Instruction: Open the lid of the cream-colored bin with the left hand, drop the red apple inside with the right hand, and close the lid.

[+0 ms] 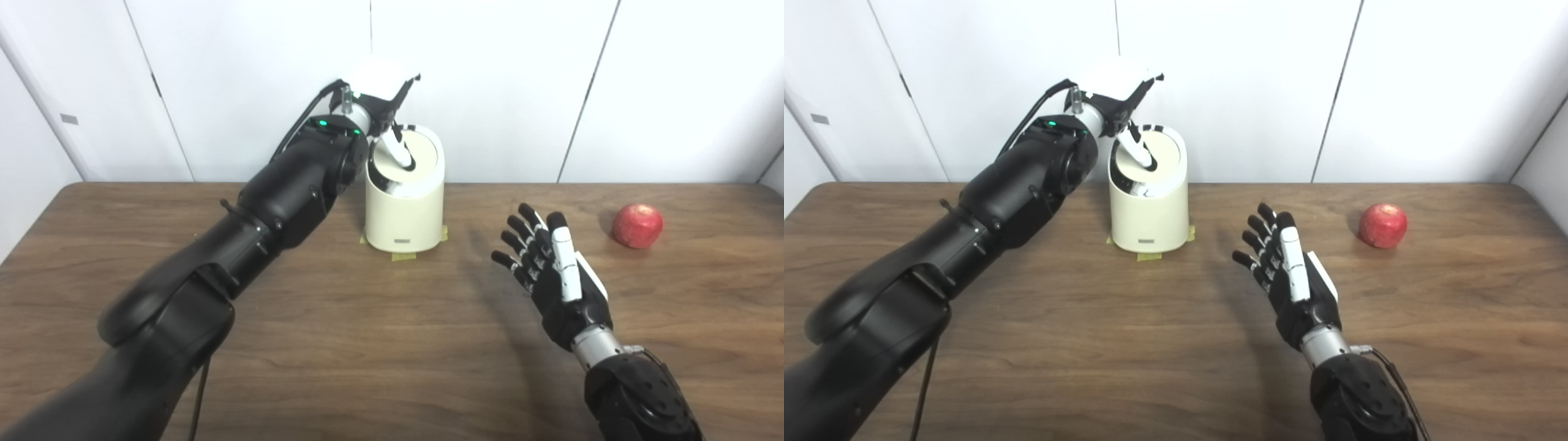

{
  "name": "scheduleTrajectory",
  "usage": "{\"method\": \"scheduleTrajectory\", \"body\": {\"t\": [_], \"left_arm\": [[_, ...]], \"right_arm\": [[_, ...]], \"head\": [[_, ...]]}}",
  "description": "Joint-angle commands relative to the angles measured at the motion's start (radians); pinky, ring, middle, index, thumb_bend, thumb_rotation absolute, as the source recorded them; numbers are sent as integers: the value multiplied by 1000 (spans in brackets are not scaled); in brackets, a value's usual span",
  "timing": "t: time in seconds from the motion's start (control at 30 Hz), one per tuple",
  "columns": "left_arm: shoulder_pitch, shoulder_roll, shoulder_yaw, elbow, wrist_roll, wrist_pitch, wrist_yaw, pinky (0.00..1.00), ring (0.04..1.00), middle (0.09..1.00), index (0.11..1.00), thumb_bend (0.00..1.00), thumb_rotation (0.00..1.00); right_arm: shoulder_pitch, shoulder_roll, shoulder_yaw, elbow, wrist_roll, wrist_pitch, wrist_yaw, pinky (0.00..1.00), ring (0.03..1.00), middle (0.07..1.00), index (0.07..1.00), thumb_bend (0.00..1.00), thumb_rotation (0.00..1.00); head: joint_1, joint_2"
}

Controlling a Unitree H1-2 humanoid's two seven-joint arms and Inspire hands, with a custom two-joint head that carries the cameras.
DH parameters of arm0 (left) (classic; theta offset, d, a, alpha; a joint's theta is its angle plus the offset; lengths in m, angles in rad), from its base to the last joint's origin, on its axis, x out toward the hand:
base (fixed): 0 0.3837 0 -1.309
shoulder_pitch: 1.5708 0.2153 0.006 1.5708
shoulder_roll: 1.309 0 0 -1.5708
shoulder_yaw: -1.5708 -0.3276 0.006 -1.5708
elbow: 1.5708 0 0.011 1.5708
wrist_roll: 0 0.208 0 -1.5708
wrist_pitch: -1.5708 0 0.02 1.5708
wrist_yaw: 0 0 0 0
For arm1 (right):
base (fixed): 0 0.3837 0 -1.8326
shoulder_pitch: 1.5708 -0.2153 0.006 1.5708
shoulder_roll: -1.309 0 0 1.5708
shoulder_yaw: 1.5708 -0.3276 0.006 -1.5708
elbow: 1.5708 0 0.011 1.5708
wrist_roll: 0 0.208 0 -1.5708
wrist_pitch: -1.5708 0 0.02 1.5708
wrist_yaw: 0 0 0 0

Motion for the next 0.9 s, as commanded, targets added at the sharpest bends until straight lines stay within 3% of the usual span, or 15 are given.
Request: {"method": "scheduleTrajectory", "body": {"t": [0.0,0.23,0.47,0.53,0.63,0.87], "left_arm": [[-15,20,-6,-3,29,-5,-29,945,918,931,938,990,14],[-7,19,89,-80,-31,30,-68,929,927,932,936,977,8],[4,21,203,-255,-89,110,-163,840,898,931,899,919,0],[14,17,246,-300,-110,119,-151,762,874,908,882,900,0],[58,-6,350,-371,-158,108,-43,646,792,844,820,876,0],[167,-59,529,-511,-302,97,80,625,770,817,785,658,25]], "right_arm": [[-39,1,-6,-41,11,-26,6,846,952,971,976,537,981],[-38,-2,-8,-39,9,-30,8,839,951,971,976,531,990],[-30,-4,-12,-41,11,-36,11,844,953,970,980,532,987],[-30,-4,-14,-40,11,-36,10,839,951,969,978,528,994],[-31,-8,-15,-35,3,-38,7,836,951,967,975,525,999],[-29,-13,-20,-32,5,-37,8,844,955,970,977,523,999]], "head": [[0,-1],[-1,-10],[-8,-23],[-11,-32],[-12,-36],[-8,-45]]}}
